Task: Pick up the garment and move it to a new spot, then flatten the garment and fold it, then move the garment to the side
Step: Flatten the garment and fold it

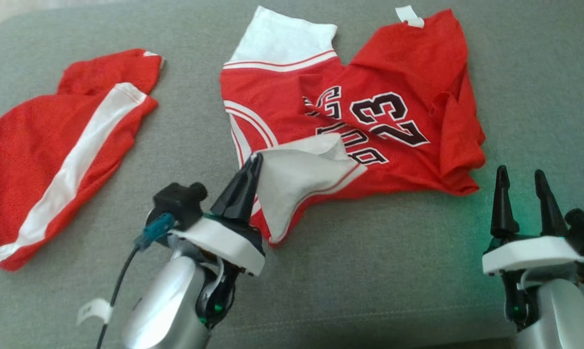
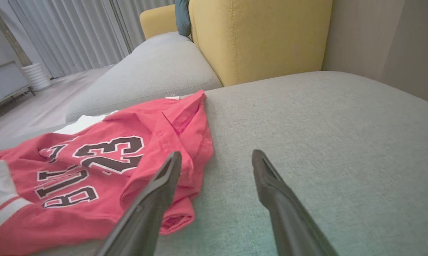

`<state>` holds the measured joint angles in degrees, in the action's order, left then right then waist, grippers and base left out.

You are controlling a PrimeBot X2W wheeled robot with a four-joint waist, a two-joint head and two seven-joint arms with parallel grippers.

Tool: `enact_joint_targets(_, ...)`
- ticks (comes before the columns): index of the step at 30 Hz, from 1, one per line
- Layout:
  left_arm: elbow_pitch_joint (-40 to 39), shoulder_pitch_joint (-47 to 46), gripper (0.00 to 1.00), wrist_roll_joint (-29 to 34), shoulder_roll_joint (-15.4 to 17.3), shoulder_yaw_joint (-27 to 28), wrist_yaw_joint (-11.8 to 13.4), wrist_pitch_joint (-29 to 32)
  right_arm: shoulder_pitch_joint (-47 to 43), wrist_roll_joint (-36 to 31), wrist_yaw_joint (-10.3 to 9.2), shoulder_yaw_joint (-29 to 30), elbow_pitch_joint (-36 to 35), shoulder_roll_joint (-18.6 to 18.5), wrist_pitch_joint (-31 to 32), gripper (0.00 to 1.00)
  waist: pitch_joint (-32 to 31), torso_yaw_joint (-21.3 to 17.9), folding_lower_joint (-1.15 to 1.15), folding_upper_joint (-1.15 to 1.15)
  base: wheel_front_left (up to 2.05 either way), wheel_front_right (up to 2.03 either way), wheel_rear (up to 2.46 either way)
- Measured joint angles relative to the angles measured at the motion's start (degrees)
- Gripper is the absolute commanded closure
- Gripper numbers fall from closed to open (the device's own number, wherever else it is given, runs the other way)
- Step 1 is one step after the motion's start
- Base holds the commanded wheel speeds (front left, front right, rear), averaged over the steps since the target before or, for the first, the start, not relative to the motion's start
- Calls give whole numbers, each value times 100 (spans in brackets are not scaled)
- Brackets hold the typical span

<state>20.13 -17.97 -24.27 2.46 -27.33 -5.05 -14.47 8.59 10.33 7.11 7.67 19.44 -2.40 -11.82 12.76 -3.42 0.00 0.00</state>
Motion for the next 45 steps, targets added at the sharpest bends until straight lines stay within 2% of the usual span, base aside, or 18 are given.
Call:
enact_joint_targets(6, -312, 314, 100, 60, 2, 89, -1, 0, 207, 866, 0, -80, 303, -2, 343, 0, -96, 169, 0, 0, 0, 0, 0)
enact_joint_targets(10, -357, 363, 100, 102, 2, 87, -5, 0, 376, 1722, 0, -303, 597, -4, 533, 0, -94, 238, 0, 0, 0, 0, 0)
enact_joint_targets(16, -377, 365, 100, 103, 2, 60, -8, 0, 601, 2420, 0, -541, 1020, -10, 576, 0, -64, 264, 0, 0, 0, 0, 0)
enact_joint_targets(33, -360, 366, 100, 163, 2, 30, -9, 0, 973, 2872, 0, -1083, 1340, -19, 344, 0, -40, 237, 0, 0, 0, 0, 0)
enact_joint_targets(45, -347, 366, 100, 159, 2, -8, -49, 0, 1011, 2565, 0, -982, 1345, -20, 222, 0, -27, 281, 0, 0, 0, 0, 0)
